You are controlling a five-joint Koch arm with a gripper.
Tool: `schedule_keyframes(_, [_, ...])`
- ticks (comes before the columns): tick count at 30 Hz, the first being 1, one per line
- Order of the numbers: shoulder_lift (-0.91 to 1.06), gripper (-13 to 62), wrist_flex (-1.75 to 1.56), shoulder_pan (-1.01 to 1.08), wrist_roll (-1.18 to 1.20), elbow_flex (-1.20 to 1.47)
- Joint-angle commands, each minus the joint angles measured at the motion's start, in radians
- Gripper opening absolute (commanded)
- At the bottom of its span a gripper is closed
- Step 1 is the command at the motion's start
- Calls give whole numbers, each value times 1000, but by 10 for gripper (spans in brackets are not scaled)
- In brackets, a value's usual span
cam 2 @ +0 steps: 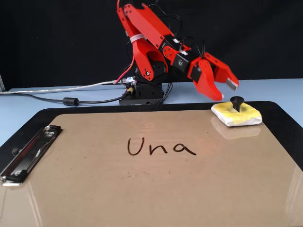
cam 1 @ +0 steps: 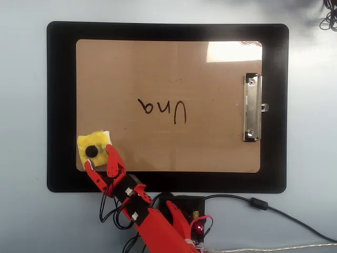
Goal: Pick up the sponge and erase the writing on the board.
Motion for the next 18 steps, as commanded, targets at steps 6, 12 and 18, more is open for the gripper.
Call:
schedule_keyframes(6, [-169,322,-216,-43,28,-58])
schedule_keyframes(12, [-316,322,-305,-44,44,-106])
schedule_keyframes(18, [-342,292,-304,-44,49,-110])
